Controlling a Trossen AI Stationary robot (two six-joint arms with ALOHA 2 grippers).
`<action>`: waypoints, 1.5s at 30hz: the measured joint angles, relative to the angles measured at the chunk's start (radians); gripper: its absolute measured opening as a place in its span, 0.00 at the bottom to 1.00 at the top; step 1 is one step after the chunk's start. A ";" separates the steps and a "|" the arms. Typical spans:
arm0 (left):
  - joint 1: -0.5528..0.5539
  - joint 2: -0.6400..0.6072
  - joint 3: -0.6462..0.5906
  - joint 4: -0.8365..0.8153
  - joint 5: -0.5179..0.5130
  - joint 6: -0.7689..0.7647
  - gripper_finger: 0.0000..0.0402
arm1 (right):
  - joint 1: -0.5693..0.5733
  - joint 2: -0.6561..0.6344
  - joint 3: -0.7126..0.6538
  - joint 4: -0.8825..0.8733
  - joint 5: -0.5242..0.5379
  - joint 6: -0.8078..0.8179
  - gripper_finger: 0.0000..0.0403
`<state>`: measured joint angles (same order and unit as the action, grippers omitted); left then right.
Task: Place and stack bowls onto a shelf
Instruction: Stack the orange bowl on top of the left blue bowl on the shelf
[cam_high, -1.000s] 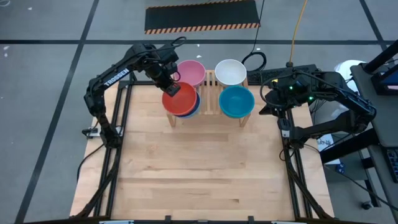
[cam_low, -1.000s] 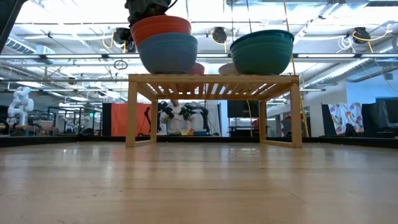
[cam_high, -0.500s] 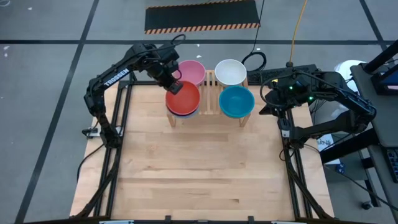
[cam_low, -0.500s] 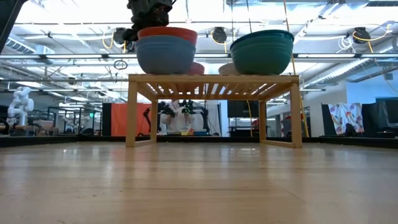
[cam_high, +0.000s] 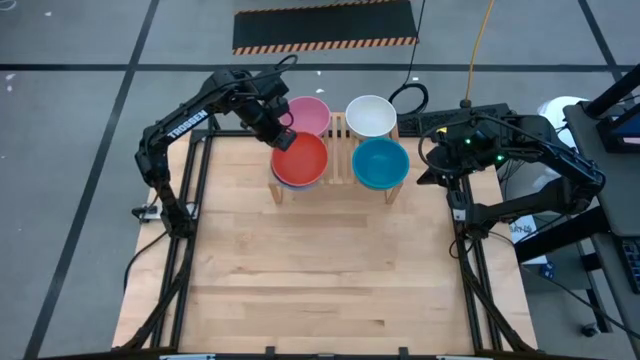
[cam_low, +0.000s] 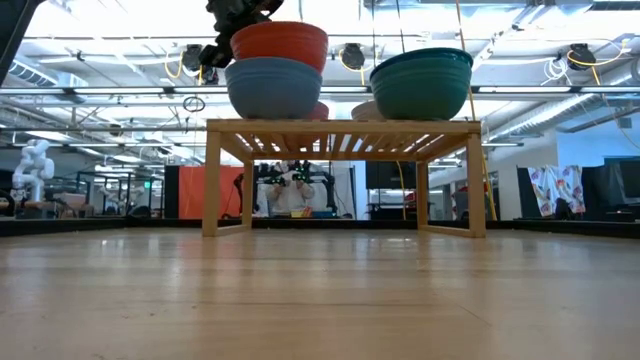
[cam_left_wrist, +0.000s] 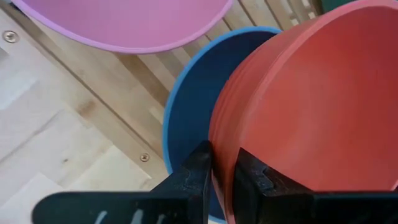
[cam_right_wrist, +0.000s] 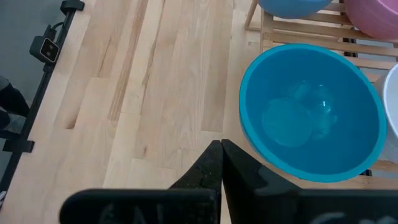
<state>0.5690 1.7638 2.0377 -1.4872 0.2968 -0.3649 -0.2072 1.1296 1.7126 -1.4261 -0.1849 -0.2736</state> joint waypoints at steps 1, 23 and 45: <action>0.000 0.000 0.000 0.000 0.007 0.000 0.12 | 0.000 0.000 0.000 0.000 0.000 -0.003 0.00; 0.002 0.000 0.000 -0.002 0.024 0.000 0.12 | 0.000 0.000 0.000 0.000 0.000 -0.003 0.00; 0.002 0.000 0.000 -0.006 0.028 -0.016 0.13 | 0.000 0.000 0.000 -0.001 0.000 -0.004 0.00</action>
<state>0.5709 1.7634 2.0377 -1.4928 0.3244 -0.3814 -0.2073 1.1297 1.7126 -1.4269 -0.1852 -0.2775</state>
